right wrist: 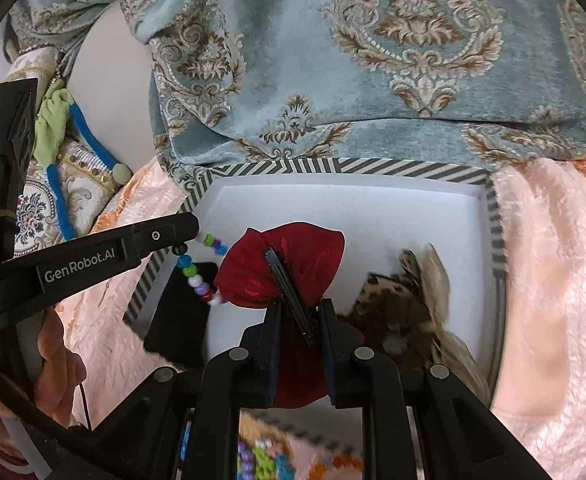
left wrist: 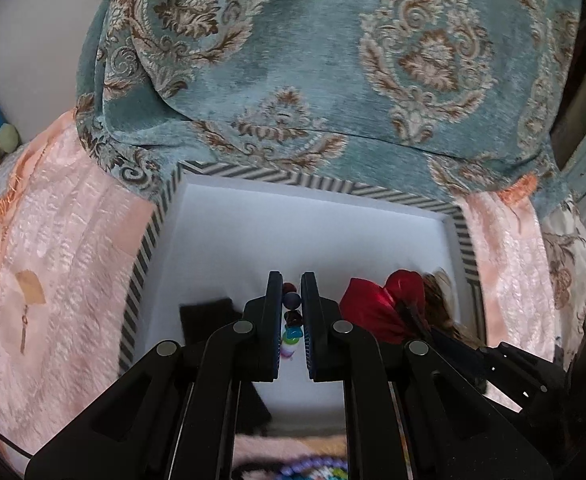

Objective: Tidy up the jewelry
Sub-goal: 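Carry the bracelet and red bow into the tray and open both grippers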

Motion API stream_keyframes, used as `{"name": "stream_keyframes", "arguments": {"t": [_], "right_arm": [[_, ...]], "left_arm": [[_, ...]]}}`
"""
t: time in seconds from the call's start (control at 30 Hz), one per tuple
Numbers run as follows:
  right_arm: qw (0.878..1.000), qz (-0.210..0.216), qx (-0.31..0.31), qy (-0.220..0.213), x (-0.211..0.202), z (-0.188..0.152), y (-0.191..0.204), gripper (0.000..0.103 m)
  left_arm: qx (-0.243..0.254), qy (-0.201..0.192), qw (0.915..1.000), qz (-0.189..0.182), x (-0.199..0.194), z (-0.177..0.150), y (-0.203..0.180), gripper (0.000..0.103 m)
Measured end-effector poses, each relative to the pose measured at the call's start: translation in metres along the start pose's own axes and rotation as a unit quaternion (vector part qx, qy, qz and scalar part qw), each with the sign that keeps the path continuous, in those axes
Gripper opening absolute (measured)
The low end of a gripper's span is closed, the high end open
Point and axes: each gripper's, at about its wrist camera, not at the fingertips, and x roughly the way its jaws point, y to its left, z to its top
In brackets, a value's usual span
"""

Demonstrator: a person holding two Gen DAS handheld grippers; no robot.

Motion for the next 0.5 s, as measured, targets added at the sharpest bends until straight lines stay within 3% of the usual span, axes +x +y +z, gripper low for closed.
{"name": "stream_keyframes", "arguments": {"t": [0.5], "right_arm": [[0.999,-0.011,-0.008,0.043,0.089,0.061,0.026,0.017]], "left_arm": [[-0.078,0.016,0.9957,0.046,0.043,0.008,0.093,0.008]]}}
